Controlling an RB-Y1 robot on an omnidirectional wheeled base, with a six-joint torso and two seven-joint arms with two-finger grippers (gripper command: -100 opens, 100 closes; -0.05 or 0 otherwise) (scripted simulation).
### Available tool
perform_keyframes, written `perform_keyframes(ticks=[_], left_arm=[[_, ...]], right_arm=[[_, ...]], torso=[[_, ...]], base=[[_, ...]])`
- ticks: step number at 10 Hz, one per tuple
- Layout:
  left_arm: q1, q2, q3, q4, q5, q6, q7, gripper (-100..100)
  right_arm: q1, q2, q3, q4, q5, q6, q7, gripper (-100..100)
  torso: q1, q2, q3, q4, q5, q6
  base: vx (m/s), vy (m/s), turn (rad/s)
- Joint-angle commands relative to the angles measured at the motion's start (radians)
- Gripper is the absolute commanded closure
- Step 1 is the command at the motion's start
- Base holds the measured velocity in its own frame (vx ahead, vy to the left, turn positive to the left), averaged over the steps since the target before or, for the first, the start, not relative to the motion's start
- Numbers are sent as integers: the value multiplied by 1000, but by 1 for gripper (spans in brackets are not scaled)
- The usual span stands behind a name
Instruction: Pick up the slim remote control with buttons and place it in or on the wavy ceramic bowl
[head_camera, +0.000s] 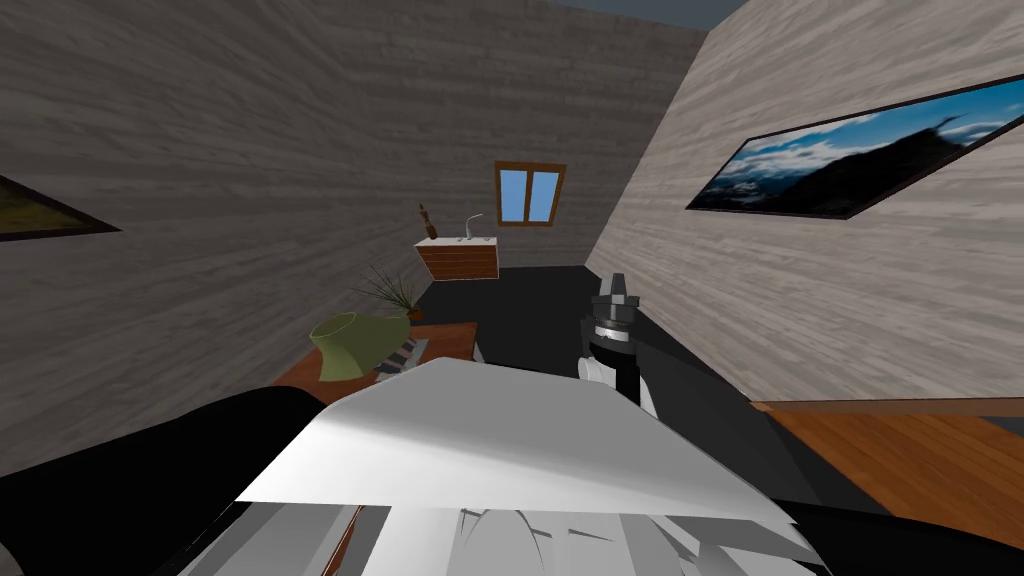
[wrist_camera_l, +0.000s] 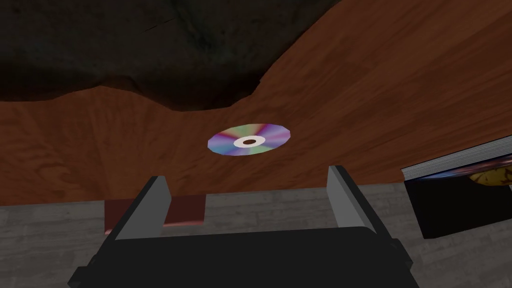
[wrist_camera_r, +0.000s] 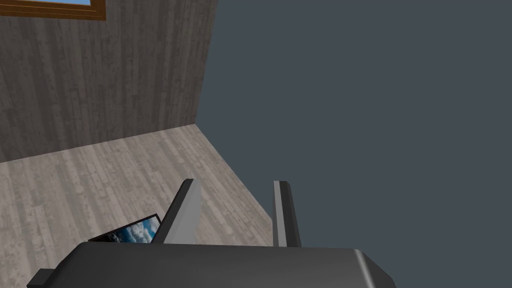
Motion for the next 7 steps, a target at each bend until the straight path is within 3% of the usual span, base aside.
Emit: perform_keyframes(ticks=[1, 4, 5, 6, 7], left_arm=[[21, -32, -11, 16, -34, -50, 45, -100], [21, -32, -11, 16, -34, -128, 45, -100], [75, -83, -60, 59, -85, -164, 95, -100], [97, -108, -64, 74, -109, -183, 126, -100], [97, -108, -64, 77, -109, -234, 131, -100]], right_arm=[[0, 0, 0, 0, 0, 0, 0, 0], [0, 0, 0, 0, 0, 0, 0, 0], [0, 0, 0, 0, 0, 0, 0, 0], [0, 0, 0, 0, 0, 0, 0, 0], [0, 0, 0, 0, 0, 0, 0, 0]], torso=[[0, 0, 0, 0, 0, 0], [-10, 6, 3, 1, -2, 0], [-12, 7, 4, 1, -3, 0], [-4, 5, 3, 1, -1, 0], [-1, 2, 1, 0, -1, 0]], base=[[57, 90, 1], [-1, -4, 12], [44, 131, -249], [96, 147, -176], [-3, -2, -16]])
